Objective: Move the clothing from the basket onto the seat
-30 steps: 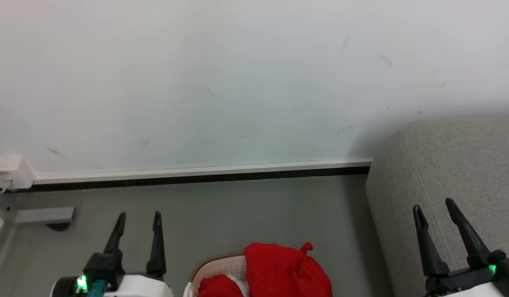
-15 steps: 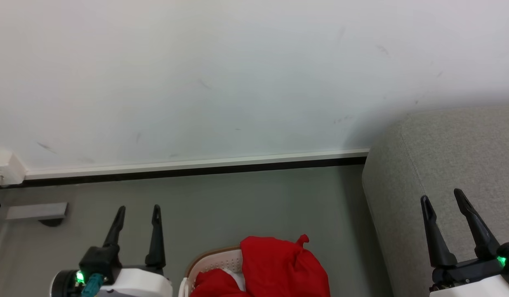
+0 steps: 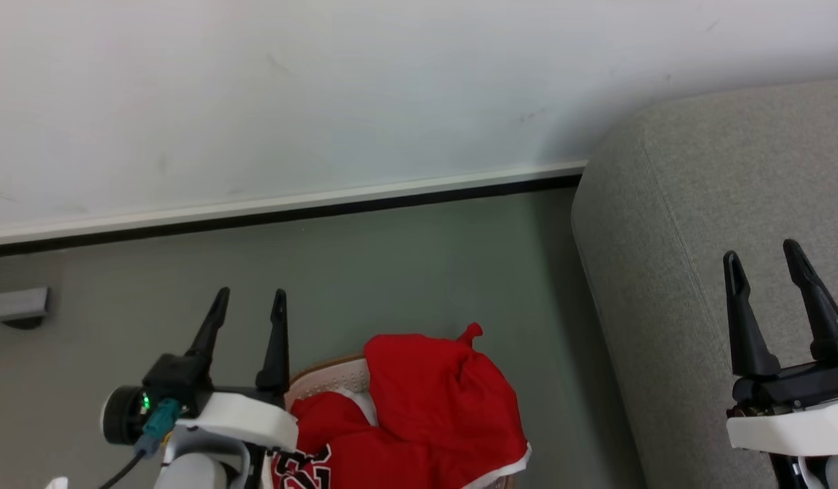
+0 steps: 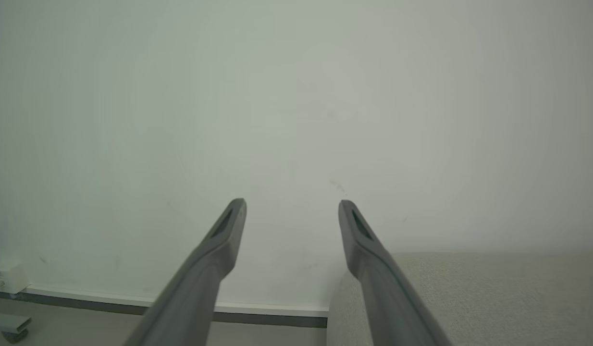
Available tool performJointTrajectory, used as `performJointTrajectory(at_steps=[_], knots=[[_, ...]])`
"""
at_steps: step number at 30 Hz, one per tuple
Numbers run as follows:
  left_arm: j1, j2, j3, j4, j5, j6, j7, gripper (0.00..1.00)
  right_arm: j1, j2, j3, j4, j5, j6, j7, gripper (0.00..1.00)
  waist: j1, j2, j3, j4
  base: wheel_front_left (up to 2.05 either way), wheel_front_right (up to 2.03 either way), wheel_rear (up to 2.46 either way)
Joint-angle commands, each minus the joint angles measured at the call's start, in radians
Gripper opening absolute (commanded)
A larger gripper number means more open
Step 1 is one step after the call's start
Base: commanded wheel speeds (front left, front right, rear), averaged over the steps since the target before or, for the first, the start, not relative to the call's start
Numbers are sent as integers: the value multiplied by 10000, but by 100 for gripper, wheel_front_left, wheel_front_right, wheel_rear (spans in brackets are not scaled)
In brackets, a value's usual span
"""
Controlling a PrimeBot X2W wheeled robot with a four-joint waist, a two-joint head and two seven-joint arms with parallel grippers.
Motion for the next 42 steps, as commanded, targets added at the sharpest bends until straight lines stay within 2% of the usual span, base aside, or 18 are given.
performJointTrajectory(at_steps=[1,9,21,32,42], knots=[[-263,39,-18,148,-74,-71,-7,100,-249,11,-41,-106,74,-21,-29,100,-1,-1,520,-286,0,0,0],[-1037,38,-193,864,-169,-354,-7,100,-740,-6,-81,-287,312,-21,-19,100,-1,-1,1478,-689,0,0,0],[-2360,81,-651,4024,-382,-895,-7,100,-1213,221,-238,-548,561,-21,-17,100,-1,-1,2658,-1441,0,0,0],[-3971,527,-1156,7238,-288,-1087,13,100,-1869,632,-445,-934,610,-21,-17,100,-1,-1,4052,-2300,0,0,0],[-5232,1119,-1445,9464,-491,-1155,715,100,-2486,1201,-453,-1288,696,-21,-17,100,-1,-1,5363,-3122,0,0,0]])
